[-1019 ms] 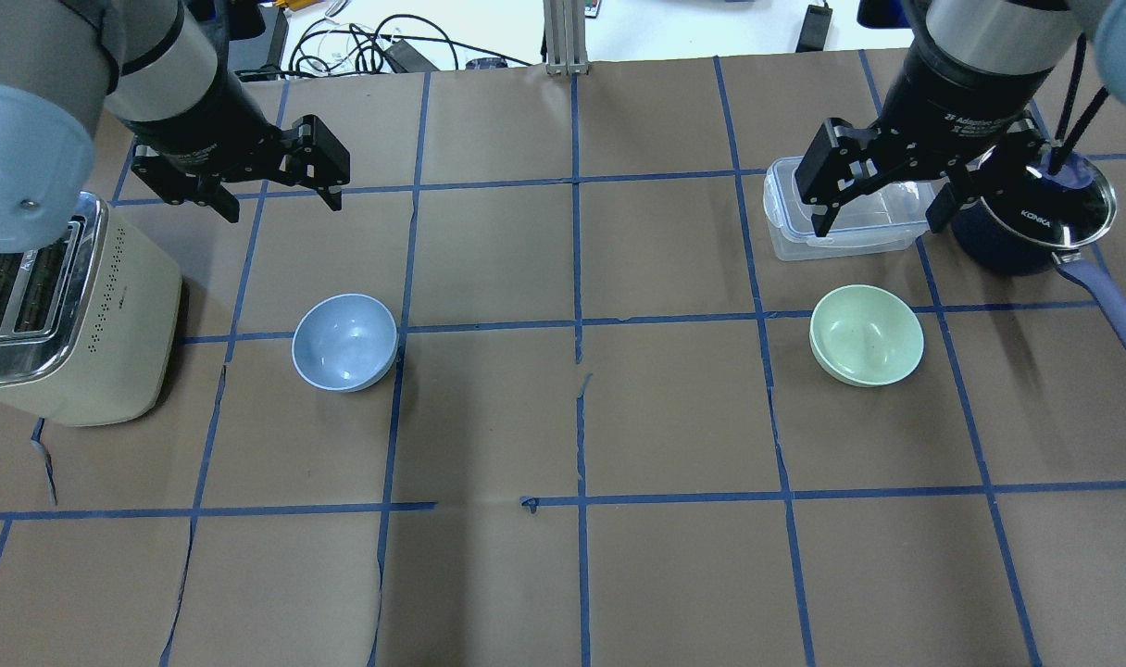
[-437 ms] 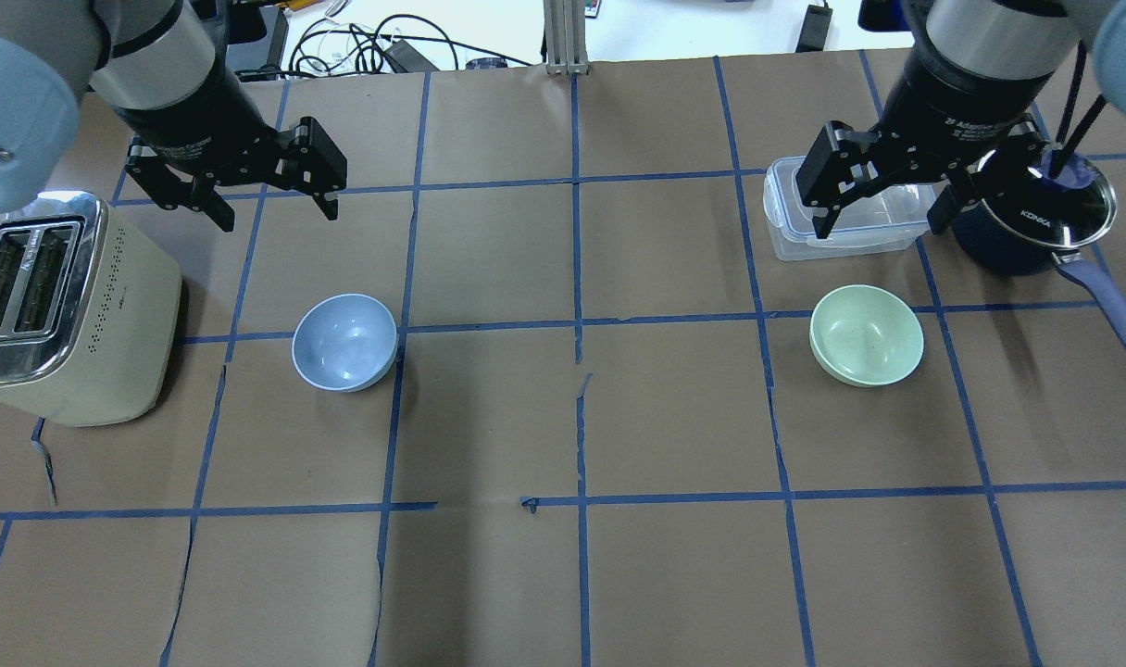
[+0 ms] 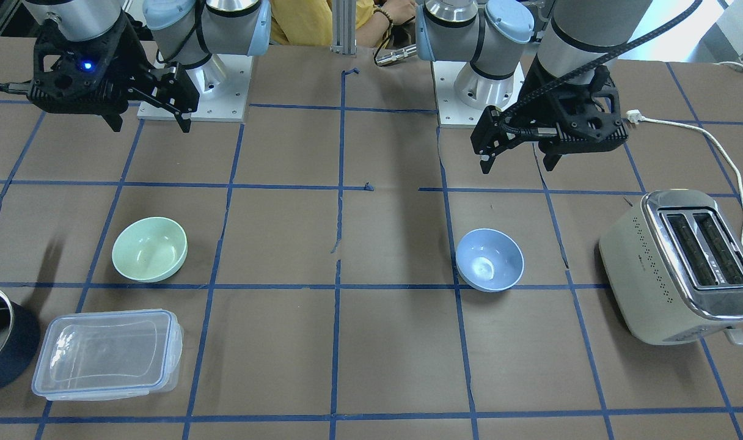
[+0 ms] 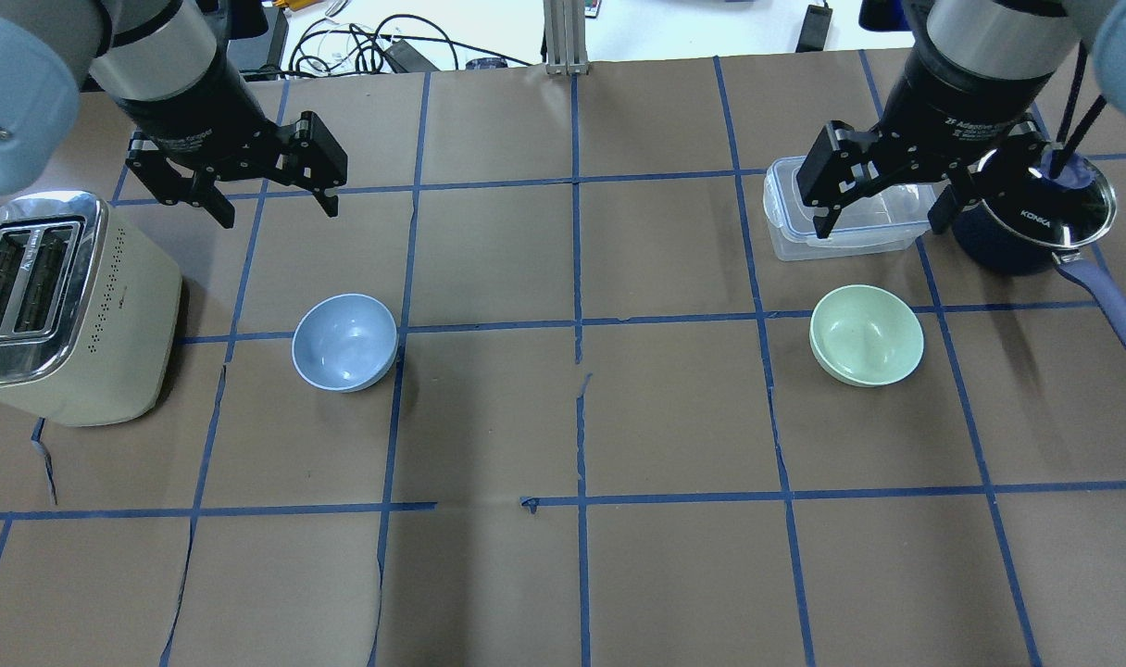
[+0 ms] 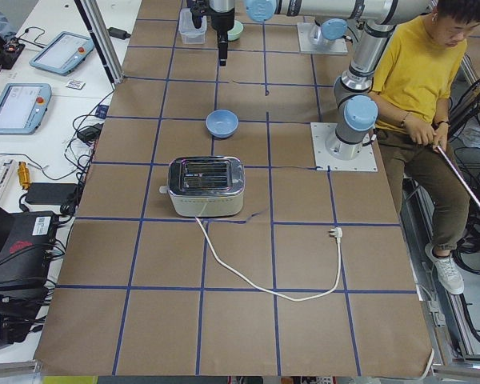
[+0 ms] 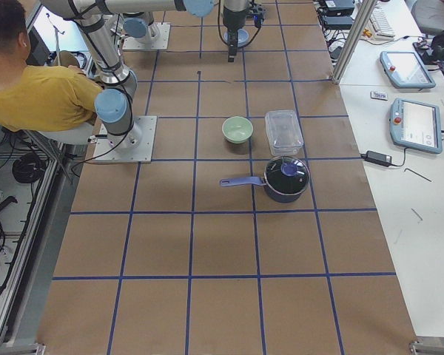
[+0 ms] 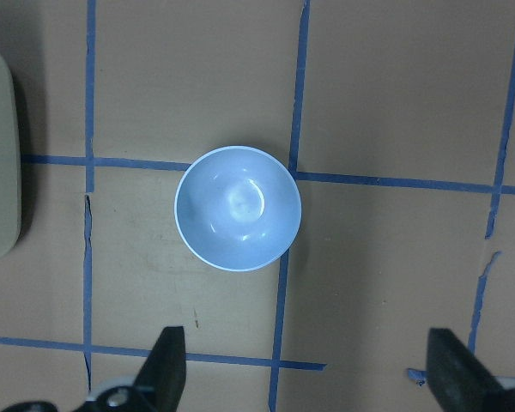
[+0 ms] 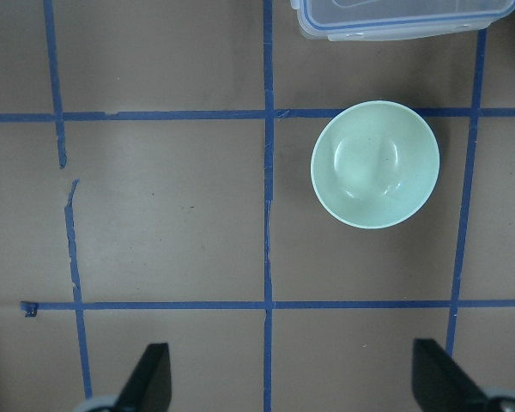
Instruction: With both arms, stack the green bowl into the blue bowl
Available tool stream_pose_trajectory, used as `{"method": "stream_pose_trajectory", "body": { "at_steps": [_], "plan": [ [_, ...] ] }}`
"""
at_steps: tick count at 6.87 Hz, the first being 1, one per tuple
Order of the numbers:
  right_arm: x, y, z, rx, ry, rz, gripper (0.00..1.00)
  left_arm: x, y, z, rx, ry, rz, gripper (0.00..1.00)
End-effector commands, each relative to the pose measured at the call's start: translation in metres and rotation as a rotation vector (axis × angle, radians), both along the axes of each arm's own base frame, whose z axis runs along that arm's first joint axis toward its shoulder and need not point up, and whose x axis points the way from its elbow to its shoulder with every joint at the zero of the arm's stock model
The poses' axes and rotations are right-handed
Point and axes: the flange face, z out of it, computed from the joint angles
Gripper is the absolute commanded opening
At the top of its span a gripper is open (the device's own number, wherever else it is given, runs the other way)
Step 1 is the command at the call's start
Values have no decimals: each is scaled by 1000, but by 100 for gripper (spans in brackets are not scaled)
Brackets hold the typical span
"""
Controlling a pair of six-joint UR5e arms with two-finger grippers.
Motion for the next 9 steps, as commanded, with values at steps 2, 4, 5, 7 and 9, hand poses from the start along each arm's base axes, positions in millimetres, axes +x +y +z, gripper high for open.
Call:
{"method": "stream_pose_trajectory", "body": {
  "at_steps": [2, 4, 5, 7, 9],
  "plan": [
    [0, 0, 0, 0, 0, 2, 100, -1, -7, -1, 6, 8, 0, 100],
    [0, -1, -1, 1, -1, -1, 100, -1, -7, -2, 9, 5, 0, 100],
    [0, 0, -1, 3, -2, -4, 100, 0, -8, -3, 11, 4, -2, 100],
    [0, 0, -1, 3, -1, -4, 100, -2, -8, -3, 9, 8, -3, 100],
    [0, 0, -1, 3, -3, -1, 100, 1, -6, -2, 11, 7, -50, 100]
  ]
}}
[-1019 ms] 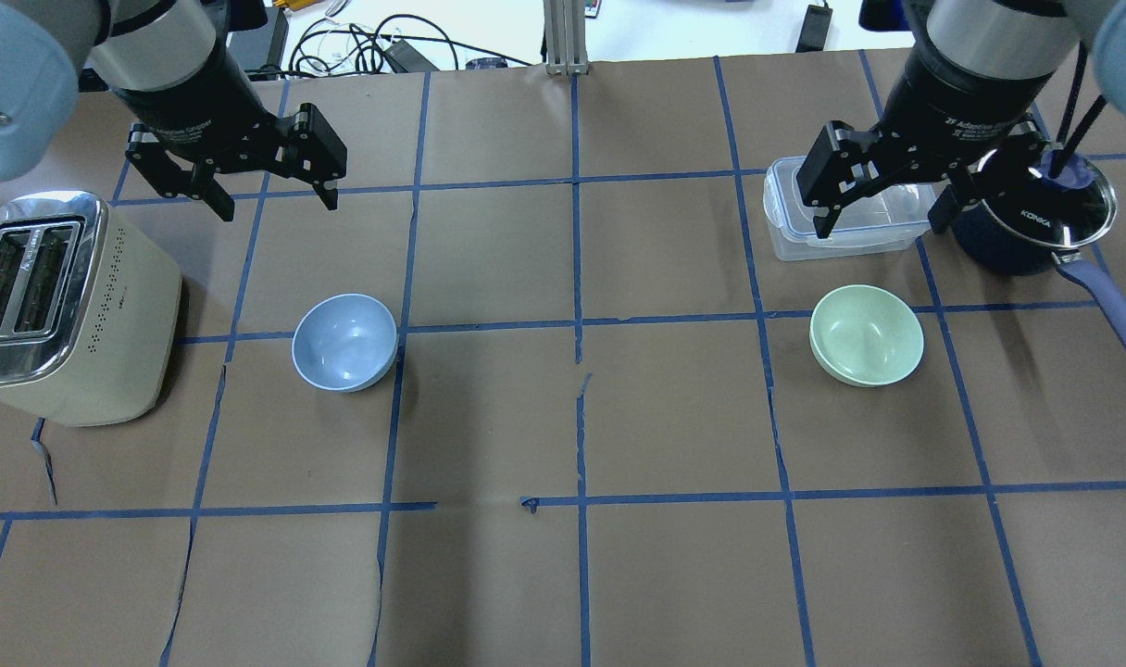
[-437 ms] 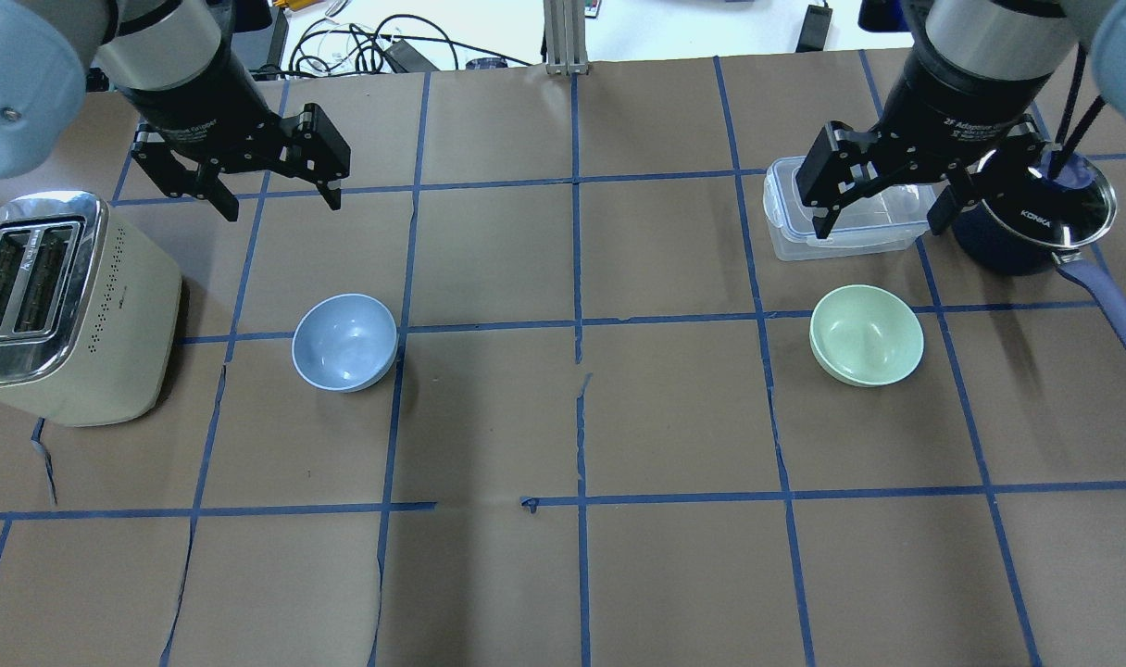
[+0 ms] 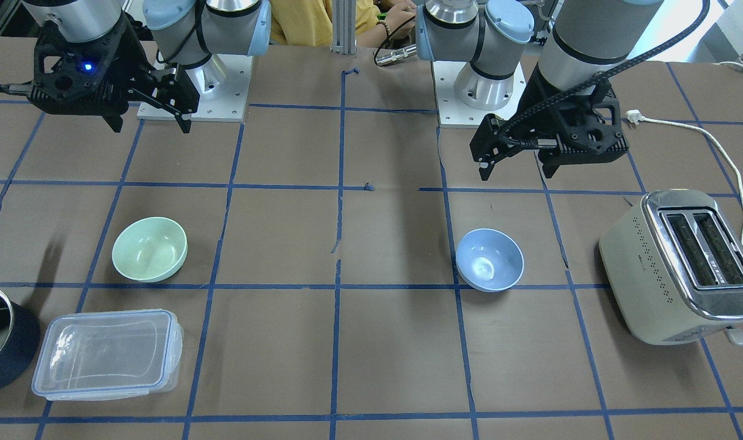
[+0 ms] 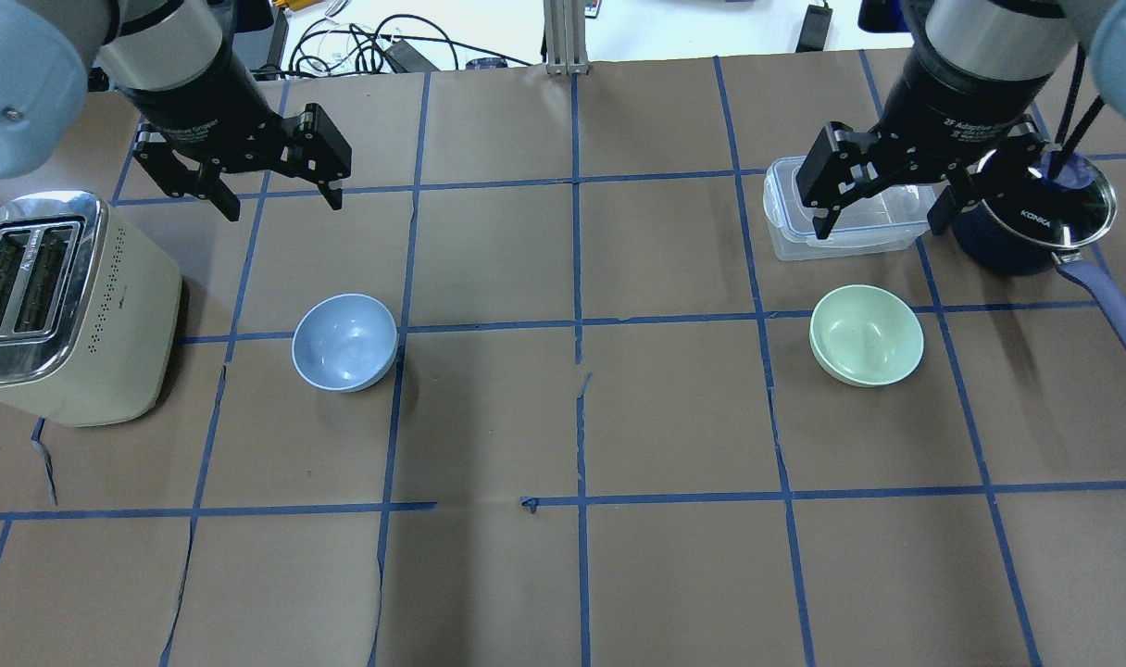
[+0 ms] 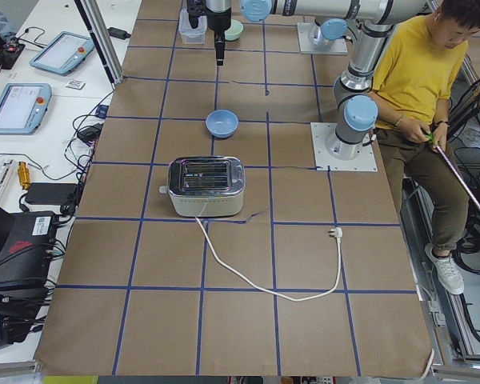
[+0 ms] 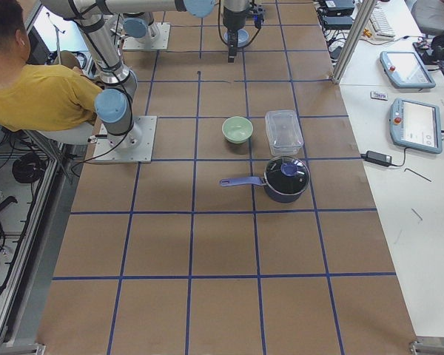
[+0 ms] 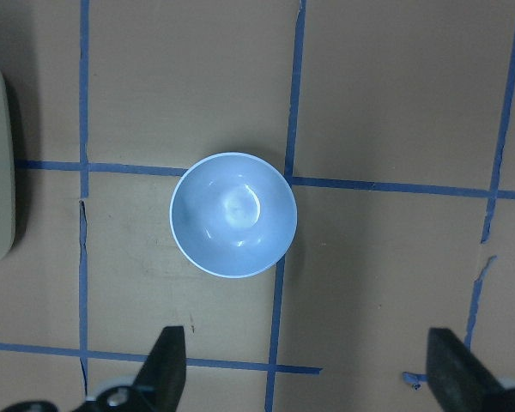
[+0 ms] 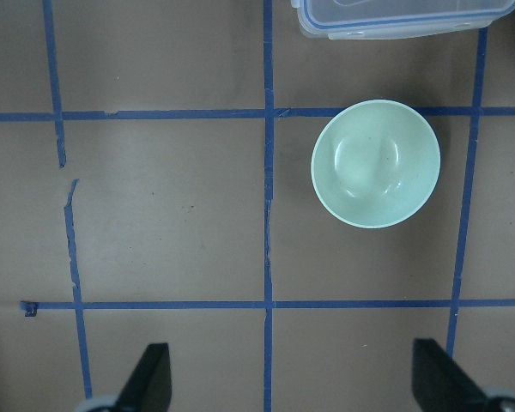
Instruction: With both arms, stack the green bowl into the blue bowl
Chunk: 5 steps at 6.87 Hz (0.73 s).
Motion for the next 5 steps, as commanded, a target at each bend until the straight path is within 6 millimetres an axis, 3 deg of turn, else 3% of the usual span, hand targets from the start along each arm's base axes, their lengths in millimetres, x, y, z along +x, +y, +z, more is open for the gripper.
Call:
{"method": "stream_pose_trajectory", "body": {
  "at_steps": [1, 3, 4, 5],
  "plan": [
    [0, 0, 0, 0, 0, 1, 100, 4, 2, -1, 5, -3, -57, 100],
    [1, 0, 0, -2, -8, -4, 100, 8, -1, -7, 10, 5, -66, 100],
    [1, -1, -1, 0, -8, -4, 100, 43, -11, -20, 23, 0, -53, 100],
    [1, -1, -1, 0, -8, -4, 100, 97, -18, -48, 78, 24, -28, 100]
  ]
}}
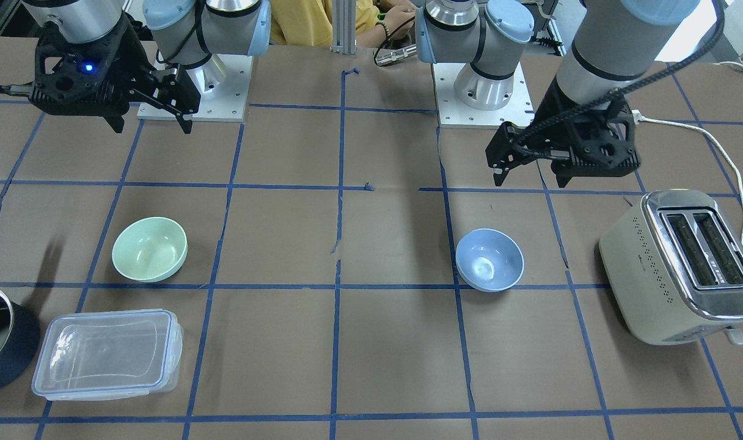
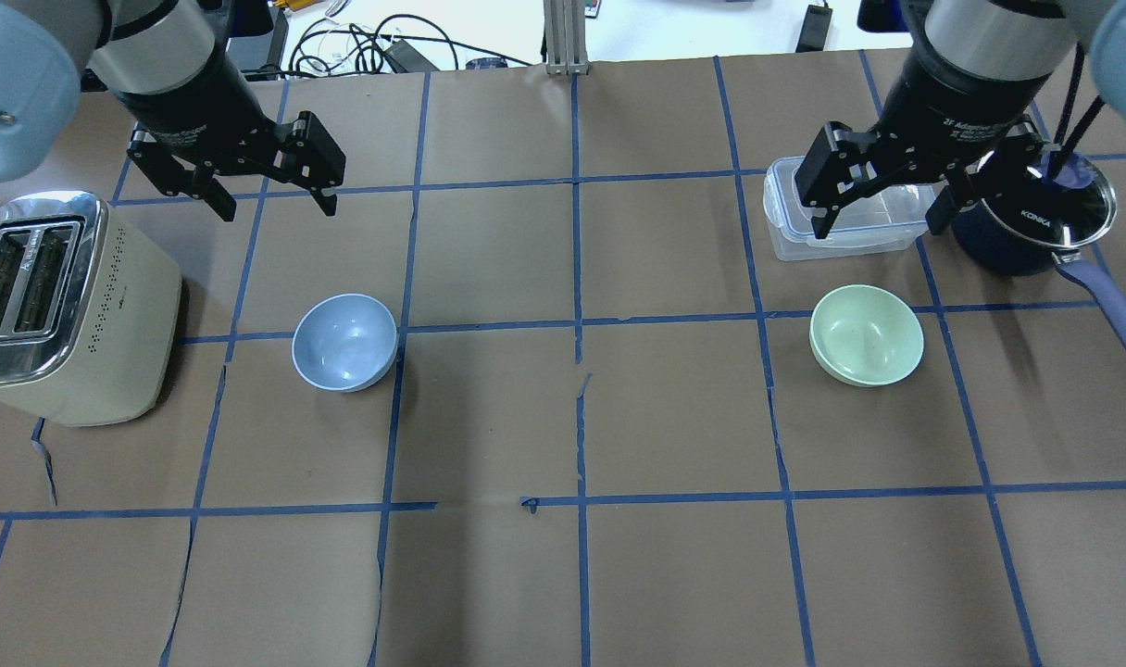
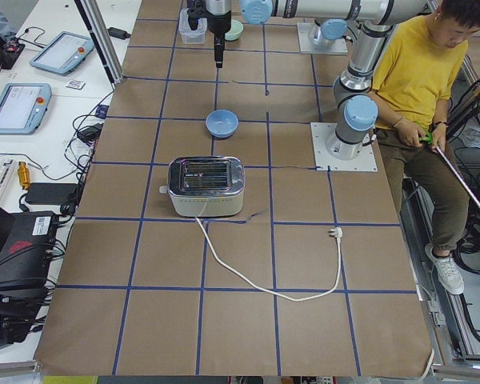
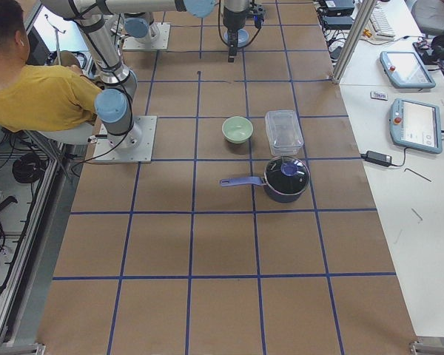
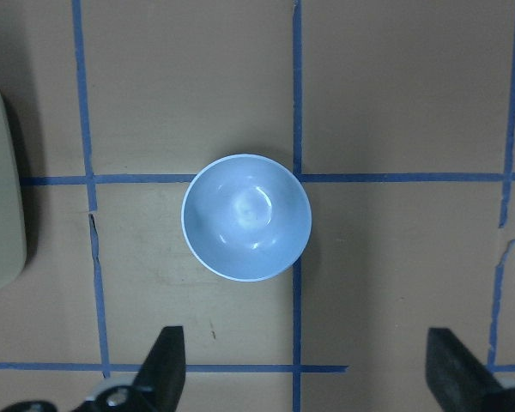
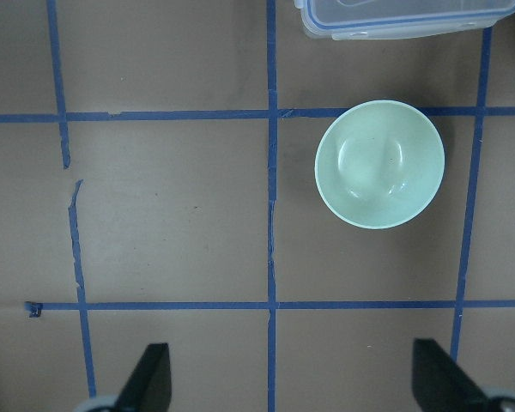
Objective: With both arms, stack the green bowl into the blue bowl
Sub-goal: 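Lower the left gripper onto the rim of the pale blue bowl and grasp it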
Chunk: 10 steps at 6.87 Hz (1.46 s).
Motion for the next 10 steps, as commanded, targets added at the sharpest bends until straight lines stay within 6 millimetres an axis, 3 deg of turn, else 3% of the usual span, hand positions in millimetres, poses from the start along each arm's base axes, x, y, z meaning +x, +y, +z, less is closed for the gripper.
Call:
{"method": "stream_pose_trajectory", "body": {
  "at_steps": [1, 3, 5, 6, 7, 8, 9, 10],
  "plan": [
    [0, 0, 0, 1, 1, -1, 100, 91, -16, -69, 48, 53, 68, 100],
    [0, 0, 0, 1, 1, -1, 100, 101, -22, -134, 27, 50, 68, 100],
    [0, 0, 0, 1, 4, 0, 100, 98, -18, -210, 12, 51, 71, 100],
    [-1, 0, 0, 1, 5, 0, 100, 96, -11, -236, 26, 58, 71, 97],
    [-1, 0, 0, 1, 6, 0, 100, 88, -7, -255, 52, 137, 83, 88],
    [-1, 0, 0, 1, 6, 0, 100, 82, -2, -274, 89, 183, 91, 76],
    [-1, 0, 0, 1, 7, 1, 100, 82, -1, -278, 95, 187, 83, 34],
    [-1, 0, 0, 1, 7, 1, 100, 81, -3, -271, 82, 176, 71, 0]
  ]
}}
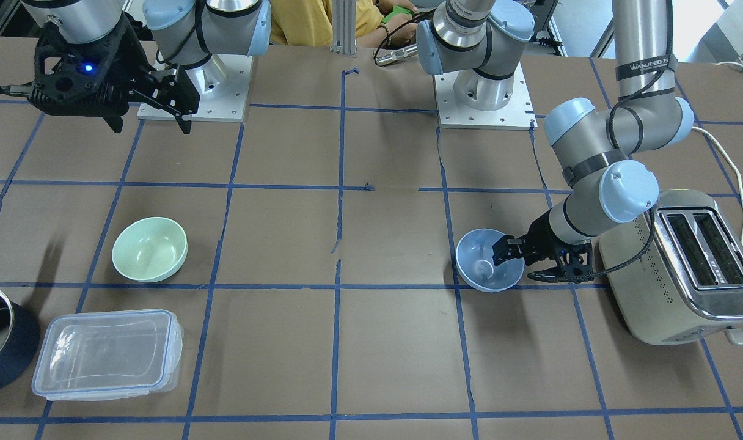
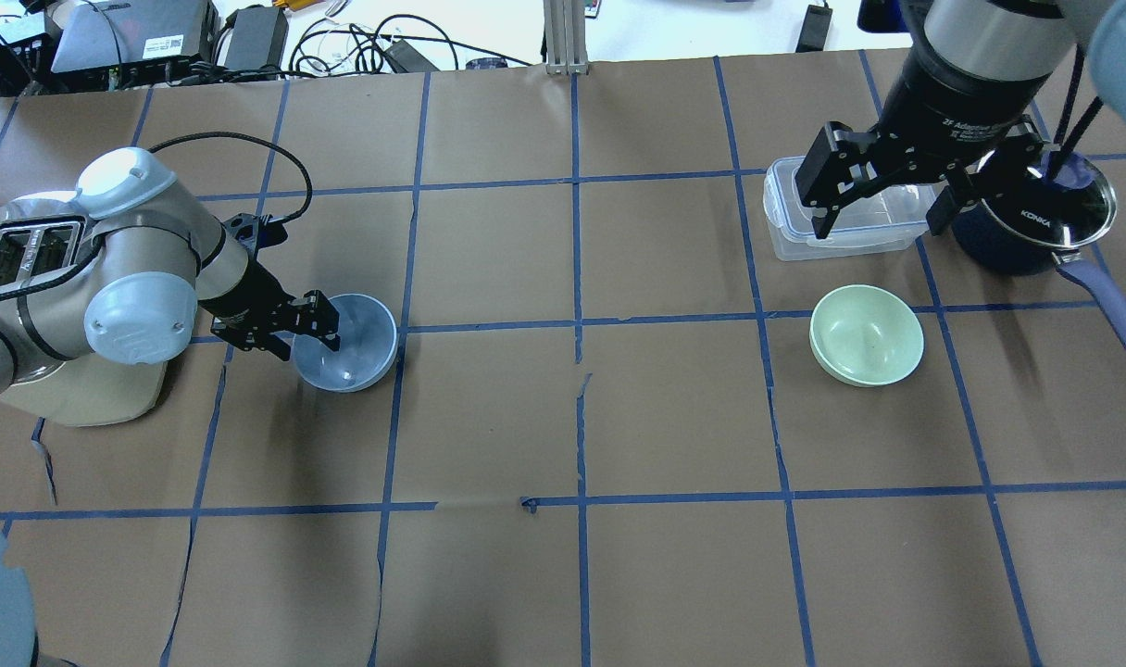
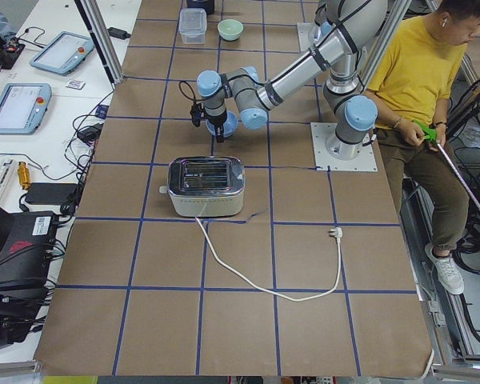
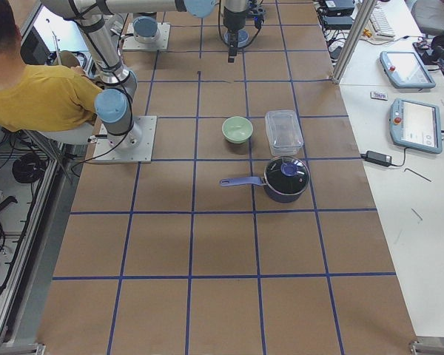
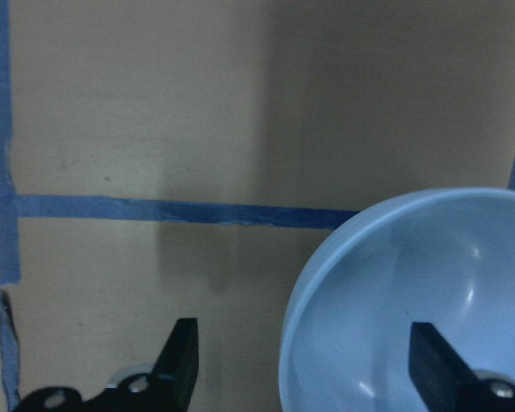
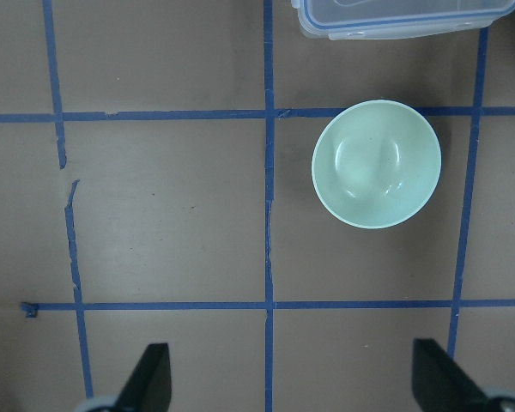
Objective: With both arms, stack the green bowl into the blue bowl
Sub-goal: 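Lower the left gripper onto the rim of the pale blue bowl and grasp it, then slide the pale blue bowl toward the table center with the left gripper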
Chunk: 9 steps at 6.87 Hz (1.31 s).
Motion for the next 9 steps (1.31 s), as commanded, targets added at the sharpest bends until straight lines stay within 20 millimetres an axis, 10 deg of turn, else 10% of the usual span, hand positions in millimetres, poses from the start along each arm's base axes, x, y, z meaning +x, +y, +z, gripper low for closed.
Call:
{"method": "stream_pose_trajectory", "body": {
  "at_steps": [1, 5, 7, 9],
  "plan": [
    [0, -1, -1, 3, -4, 6, 100, -6, -3, 11, -12, 1, -17, 0],
    [-4, -18, -36, 35, -1, -4, 100, -123, -11, 73, -8, 48, 64, 0],
    [-14, -34, -88, 4, 23, -14, 100, -216, -5, 80, -6, 38, 147, 0],
    [-25, -31, -135, -12, 26, 20, 100, -266, 4, 52, 26, 26, 161, 0]
  ]
}}
